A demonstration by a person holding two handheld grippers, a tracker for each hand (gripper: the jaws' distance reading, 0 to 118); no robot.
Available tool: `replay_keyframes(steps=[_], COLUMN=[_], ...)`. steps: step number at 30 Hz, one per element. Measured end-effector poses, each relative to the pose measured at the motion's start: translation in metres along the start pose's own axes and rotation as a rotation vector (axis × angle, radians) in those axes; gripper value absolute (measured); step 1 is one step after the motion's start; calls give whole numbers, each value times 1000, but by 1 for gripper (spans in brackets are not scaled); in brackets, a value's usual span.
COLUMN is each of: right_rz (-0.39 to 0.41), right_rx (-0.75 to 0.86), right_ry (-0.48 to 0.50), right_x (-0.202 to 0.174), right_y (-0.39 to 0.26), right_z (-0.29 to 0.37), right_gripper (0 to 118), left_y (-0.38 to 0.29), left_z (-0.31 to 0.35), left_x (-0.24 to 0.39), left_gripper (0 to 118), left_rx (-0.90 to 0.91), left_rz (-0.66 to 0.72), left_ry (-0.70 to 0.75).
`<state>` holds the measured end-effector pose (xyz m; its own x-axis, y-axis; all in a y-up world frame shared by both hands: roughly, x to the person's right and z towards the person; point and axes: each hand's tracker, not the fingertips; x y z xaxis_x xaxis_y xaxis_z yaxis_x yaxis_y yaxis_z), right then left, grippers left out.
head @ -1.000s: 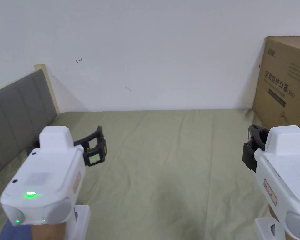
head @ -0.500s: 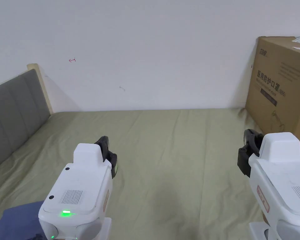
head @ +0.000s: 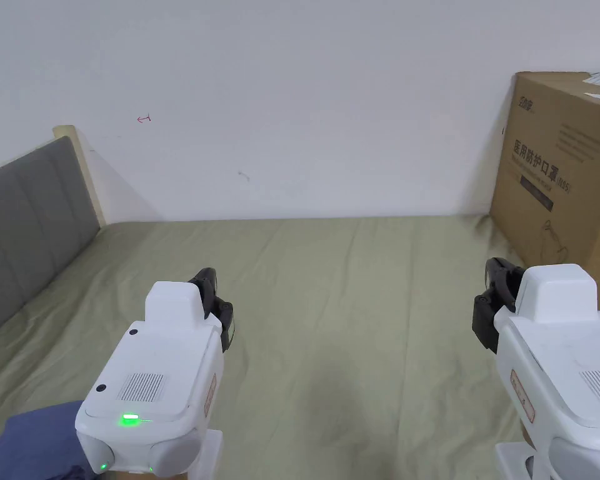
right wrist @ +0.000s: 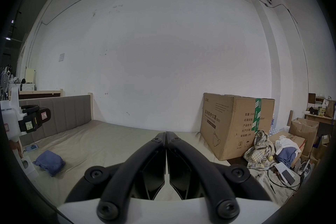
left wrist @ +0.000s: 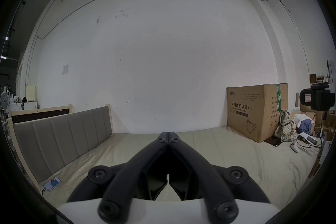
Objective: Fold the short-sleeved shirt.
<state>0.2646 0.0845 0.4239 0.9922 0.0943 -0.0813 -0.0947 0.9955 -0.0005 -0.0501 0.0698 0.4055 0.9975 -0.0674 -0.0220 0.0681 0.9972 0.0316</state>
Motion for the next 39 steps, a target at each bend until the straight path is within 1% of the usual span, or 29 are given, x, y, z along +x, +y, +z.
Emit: replay_keyframes(steps=[20, 35, 38, 39], right_rz=[7, 6, 2, 1], right_rx=[3, 6, 0, -1], right_ry=[5, -1, -1, -4], right_x=[-4, -5, -4, -4], right_y=[2, 1, 1, 0], right_z=[2, 2, 2, 2], right_gripper=[0, 0, 2, 5], left_y=[-4, -4, -3, -3], left_z=[-1, 1, 1, 1], left_x=[-4, -3, -4, -4], left_gripper=[0, 0, 0, 2], left_rx=[-24, -18, -18, -17], left_rz=[9, -10, -5, -4], left_ry=[1, 3, 1, 0])
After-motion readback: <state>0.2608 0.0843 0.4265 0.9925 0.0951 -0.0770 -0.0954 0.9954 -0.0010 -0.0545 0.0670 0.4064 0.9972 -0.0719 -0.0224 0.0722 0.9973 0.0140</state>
